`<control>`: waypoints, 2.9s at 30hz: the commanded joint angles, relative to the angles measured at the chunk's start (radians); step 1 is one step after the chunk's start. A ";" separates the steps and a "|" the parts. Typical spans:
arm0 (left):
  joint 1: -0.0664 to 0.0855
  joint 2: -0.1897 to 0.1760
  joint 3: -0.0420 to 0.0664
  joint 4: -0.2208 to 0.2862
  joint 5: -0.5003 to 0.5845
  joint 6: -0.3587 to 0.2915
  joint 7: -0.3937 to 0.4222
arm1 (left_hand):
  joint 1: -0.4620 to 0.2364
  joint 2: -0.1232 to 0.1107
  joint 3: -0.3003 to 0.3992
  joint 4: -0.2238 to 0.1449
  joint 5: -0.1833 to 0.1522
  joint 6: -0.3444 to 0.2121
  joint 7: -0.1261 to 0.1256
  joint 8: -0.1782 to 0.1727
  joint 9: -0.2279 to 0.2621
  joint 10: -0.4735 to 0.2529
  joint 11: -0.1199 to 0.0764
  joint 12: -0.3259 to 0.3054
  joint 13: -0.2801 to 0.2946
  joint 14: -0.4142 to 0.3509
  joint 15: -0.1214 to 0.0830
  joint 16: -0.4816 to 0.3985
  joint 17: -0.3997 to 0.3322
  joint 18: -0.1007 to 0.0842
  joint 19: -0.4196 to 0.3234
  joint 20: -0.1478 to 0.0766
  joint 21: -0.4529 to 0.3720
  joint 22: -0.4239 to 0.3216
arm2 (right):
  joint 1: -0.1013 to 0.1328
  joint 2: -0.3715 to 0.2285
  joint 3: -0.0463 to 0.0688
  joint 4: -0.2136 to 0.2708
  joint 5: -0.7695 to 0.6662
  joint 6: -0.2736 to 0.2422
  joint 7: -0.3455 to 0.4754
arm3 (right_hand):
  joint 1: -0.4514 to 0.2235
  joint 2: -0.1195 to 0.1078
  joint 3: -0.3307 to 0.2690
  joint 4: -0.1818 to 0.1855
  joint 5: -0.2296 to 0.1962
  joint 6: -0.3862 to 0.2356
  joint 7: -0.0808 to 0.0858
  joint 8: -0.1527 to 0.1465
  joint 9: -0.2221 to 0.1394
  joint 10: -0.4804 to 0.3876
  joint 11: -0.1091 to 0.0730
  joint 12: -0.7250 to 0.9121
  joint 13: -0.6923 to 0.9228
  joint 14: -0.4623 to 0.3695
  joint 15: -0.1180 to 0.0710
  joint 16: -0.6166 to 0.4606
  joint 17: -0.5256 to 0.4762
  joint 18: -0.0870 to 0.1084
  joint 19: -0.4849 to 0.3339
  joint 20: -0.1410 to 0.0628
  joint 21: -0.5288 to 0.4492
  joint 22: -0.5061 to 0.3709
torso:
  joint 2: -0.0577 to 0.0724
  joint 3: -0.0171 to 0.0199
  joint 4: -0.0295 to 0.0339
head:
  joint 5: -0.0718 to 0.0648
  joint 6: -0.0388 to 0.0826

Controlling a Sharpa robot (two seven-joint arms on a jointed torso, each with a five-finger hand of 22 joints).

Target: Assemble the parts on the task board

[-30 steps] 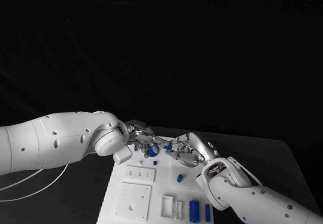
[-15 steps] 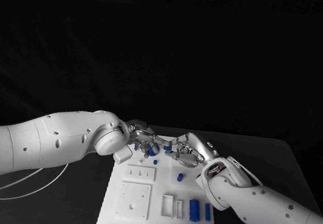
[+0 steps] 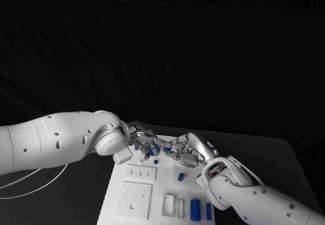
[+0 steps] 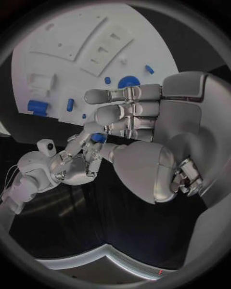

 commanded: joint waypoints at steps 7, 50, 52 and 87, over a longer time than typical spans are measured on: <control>0.000 0.001 0.000 0.000 -0.013 0.047 -0.011 | 0.035 0.033 0.029 -0.017 0.026 0.008 -0.010 -0.002 0.005 -0.003 0.000 -0.007 -0.003 0.000 0.001 -0.002 0.000 -0.010 0.003 -0.001 -0.005 0.005 | 0.000 -0.001 0.000 0.000 -0.005 0.023 0.006 | 0.005 0.016 0.031 0.030 0.006 0.022 -0.002 0.009 0.001 0.004 0.000 -0.004 0.001 0.000 -0.005 -0.005 0.001 -0.011 0.005 -0.005 0.003 0.083 | 0.000 0.0005 -0.0009 | 0.000 -0.001; -0.002 0.003 0.000 0.009 0.019 0.045 0.039 | -0.107 0.054 0.389 -0.242 0.321 0.115 -0.050 0.000 0.210 0.048 -0.026 0.031 -0.012 0.011 -0.020 0.025 0.038 -0.028 0.006 -0.024 -0.020 0.061 | -0.004 0.002 0.000 -0.027 -0.011 0.000 -0.067 | 0.022 -0.039 -0.159 0.121 0.039 -0.062 0.021 0.008 -0.006 -0.044 0.020 -0.056 -0.072 -0.022 0.012 -0.066 -0.061 0.008 0.001 0.016 -0.128 0.058 | 0.000 0.0001 0.0000 | -0.002 -0.010; -0.002 0.002 0.000 0.010 0.017 0.047 0.039 | -0.107 0.054 0.389 -0.242 0.321 0.115 -0.050 0.000 0.210 0.048 -0.026 0.031 -0.012 0.011 -0.020 0.025 0.038 -0.028 0.006 -0.024 -0.020 0.061 | -0.004 0.002 0.000 -0.029 -0.009 0.000 -0.067 | 0.022 -0.040 -0.159 0.123 0.041 -0.063 0.022 0.008 -0.006 -0.045 0.020 -0.055 -0.074 -0.023 0.012 -0.067 -0.063 0.008 0.002 0.016 -0.132 0.059 | 0.000 0.0001 -0.0001 | -0.002 -0.011; -0.004 -0.069 -0.025 0.110 -0.368 -0.263 -0.107 | -0.118 0.026 0.402 -0.256 0.391 0.158 -0.064 -0.001 0.235 0.054 -0.044 0.114 -0.022 0.051 -0.030 0.044 0.066 -0.029 0.028 -0.033 -0.010 0.102 | 0.053 -0.098 0.061 -0.133 0.238 0.099 -0.085 | 0.012 -0.041 -0.196 0.119 0.124 -0.075 0.028 0.008 -0.006 -0.082 0.028 -0.074 -0.137 -0.071 0.023 -0.134 -0.146 0.018 -0.032 0.027 -0.447 -0.002 | -0.017 0.0043 -0.0065 | 0.015 -0.039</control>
